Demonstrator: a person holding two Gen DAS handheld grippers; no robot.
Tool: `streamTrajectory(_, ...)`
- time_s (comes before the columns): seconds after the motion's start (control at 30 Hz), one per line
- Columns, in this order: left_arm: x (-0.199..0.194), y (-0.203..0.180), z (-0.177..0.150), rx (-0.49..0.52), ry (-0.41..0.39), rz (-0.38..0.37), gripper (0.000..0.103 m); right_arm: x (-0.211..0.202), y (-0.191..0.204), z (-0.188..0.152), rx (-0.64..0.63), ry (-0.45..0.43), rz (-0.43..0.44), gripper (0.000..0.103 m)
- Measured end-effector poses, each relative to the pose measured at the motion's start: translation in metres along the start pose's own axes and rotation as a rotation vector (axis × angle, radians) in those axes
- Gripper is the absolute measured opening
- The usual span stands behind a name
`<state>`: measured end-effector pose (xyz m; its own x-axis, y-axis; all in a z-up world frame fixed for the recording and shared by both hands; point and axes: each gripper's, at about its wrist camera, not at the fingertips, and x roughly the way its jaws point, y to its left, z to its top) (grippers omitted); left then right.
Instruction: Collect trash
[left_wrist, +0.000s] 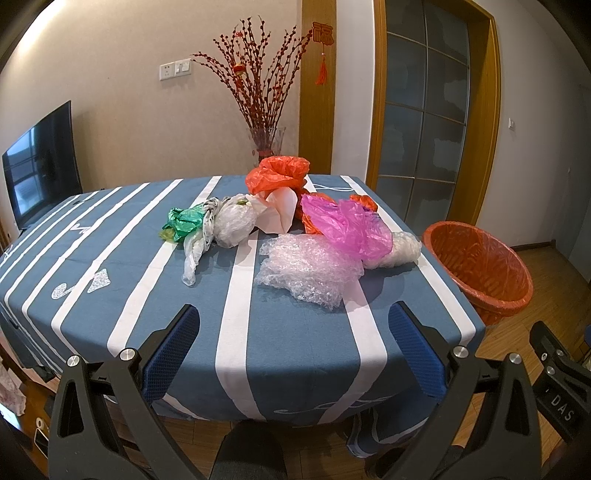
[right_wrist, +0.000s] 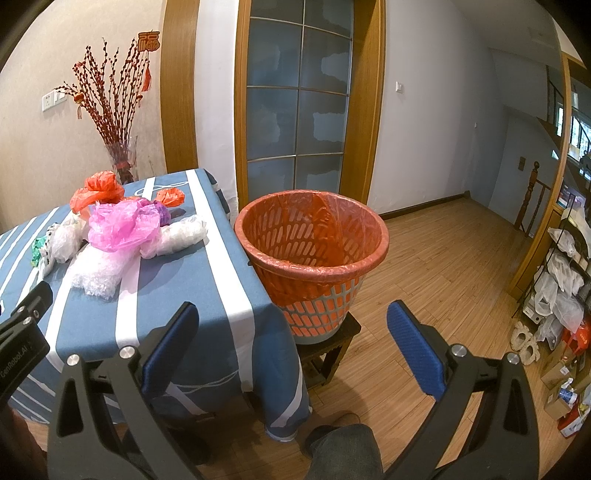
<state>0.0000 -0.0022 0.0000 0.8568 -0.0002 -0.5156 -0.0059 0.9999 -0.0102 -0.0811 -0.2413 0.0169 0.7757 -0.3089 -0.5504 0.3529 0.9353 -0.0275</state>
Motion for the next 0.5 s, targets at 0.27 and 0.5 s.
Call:
streamTrajectory(0.27, 0.0001, -0.0026, 0.0001, 0.0, 0.001, 0.0, 0.101, -0.0003, -0.0003, 0.0003, 0.0, 0.001, 0.0, 0.099)
streamTrajectory(0.5, 0.0001, -0.0048, 0.0002, 0.0, 0.002, 0.0, 0.101, -0.0004, -0.0008, 0.0004, 0.0, 0.001, 0.0, 0.099)
